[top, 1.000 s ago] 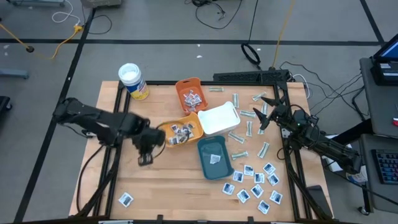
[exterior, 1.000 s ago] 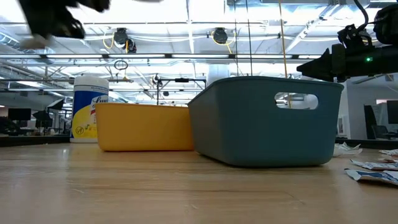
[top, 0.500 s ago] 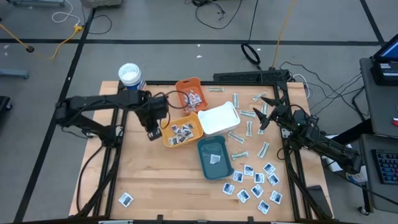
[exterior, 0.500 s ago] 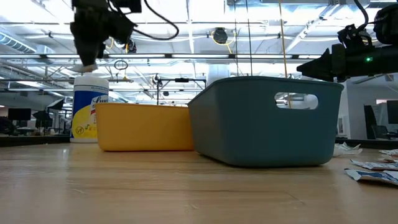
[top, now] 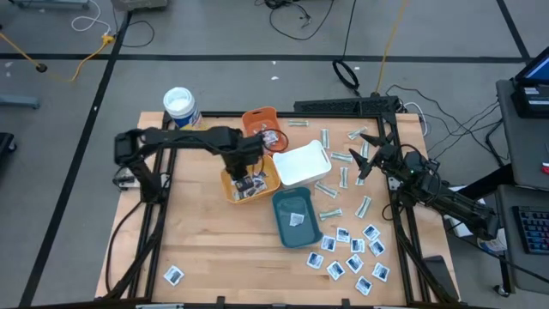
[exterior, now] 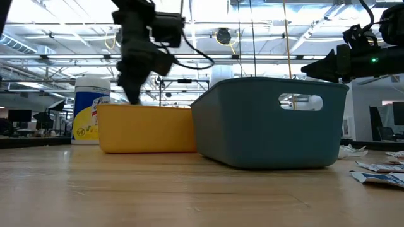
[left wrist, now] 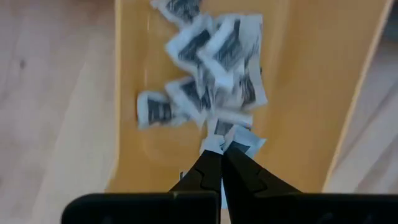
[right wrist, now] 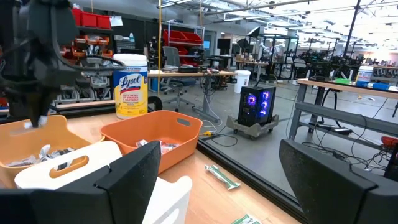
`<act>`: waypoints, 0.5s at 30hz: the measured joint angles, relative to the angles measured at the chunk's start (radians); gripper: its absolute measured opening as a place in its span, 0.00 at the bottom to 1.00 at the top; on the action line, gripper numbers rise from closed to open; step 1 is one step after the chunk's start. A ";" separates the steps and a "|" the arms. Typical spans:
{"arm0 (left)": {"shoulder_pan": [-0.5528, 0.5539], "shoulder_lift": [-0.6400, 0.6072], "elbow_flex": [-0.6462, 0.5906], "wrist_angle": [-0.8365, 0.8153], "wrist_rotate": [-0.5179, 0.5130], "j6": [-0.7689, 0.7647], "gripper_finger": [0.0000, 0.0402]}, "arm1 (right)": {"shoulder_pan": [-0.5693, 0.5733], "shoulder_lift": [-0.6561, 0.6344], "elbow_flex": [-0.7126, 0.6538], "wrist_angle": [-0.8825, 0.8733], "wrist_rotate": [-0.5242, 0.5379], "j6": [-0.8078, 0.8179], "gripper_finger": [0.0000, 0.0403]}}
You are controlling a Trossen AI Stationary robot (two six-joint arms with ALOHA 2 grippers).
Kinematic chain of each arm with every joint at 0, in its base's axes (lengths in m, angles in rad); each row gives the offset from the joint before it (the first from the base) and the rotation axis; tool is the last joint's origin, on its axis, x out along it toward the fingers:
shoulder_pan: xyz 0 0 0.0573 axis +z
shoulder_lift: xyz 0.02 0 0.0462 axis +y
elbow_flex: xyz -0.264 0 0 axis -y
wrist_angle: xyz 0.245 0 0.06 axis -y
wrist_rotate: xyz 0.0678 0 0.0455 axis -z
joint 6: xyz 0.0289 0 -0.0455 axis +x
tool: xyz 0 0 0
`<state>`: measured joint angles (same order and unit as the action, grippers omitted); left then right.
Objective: Pick & Place First Aid Supplies
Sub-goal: Put the black towelette pack into the yellow bin
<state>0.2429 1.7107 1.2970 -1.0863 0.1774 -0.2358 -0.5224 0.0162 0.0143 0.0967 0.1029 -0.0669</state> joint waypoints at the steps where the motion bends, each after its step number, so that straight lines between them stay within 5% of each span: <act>1: 0.000 0.024 0.018 0.002 0.001 0.003 0.00 | 0.000 0.000 0.000 0.000 0.000 0.000 0.80; 9: 0.003 0.153 0.117 0.010 0.014 -0.005 0.06 | 0.000 0.000 0.000 0.000 0.000 0.000 0.80; 15: 0.001 0.154 0.124 0.015 -0.003 0.015 0.26 | 0.000 0.000 0.000 0.000 0.000 0.000 0.80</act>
<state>0.2443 1.8652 1.4212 -1.0711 0.1745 -0.2211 -0.5221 0.0158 0.0143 0.0967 0.1028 -0.0669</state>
